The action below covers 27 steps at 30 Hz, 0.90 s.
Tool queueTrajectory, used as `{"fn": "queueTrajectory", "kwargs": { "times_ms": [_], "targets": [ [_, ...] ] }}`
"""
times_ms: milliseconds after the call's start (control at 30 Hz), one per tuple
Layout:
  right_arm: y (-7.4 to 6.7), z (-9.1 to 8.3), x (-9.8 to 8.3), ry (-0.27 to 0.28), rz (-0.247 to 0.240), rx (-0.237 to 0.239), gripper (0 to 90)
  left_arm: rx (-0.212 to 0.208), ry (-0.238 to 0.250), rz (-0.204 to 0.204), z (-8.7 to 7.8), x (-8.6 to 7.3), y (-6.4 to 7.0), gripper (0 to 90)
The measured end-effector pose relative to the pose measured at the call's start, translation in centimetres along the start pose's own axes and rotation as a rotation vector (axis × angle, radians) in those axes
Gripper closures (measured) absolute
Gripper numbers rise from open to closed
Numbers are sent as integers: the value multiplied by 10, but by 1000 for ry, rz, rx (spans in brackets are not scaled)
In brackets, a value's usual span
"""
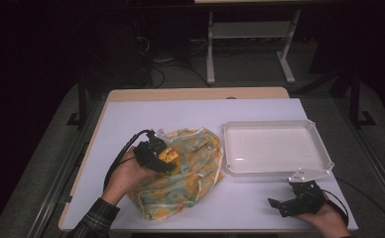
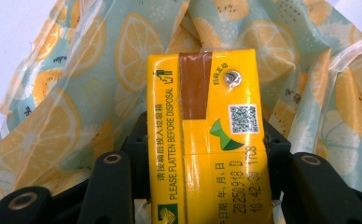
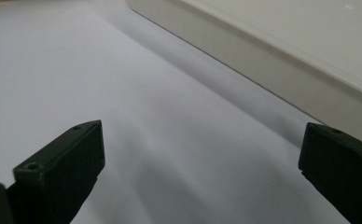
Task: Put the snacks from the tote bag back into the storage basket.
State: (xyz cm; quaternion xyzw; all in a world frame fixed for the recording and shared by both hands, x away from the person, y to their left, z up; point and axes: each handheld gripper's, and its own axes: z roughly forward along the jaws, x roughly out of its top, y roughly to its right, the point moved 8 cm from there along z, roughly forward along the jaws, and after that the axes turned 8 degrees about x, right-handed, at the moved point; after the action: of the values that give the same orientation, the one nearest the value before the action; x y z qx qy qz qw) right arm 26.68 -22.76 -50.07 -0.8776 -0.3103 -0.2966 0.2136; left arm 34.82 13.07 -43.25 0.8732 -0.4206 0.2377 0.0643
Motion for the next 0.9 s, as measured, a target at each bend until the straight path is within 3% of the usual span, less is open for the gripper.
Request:
{"fn": "queueTrajectory", "kwargs": {
  "times_ms": [267, 900],
  "targets": [
    [-3, 1, -1, -1, 13, 15, 0, -13, 19, 38, -5, 6, -2, 517],
    [-4, 1, 0, 7, -3, 16, 0, -65, 54, 83, -29, 33, -7, 517]
  ]
}}
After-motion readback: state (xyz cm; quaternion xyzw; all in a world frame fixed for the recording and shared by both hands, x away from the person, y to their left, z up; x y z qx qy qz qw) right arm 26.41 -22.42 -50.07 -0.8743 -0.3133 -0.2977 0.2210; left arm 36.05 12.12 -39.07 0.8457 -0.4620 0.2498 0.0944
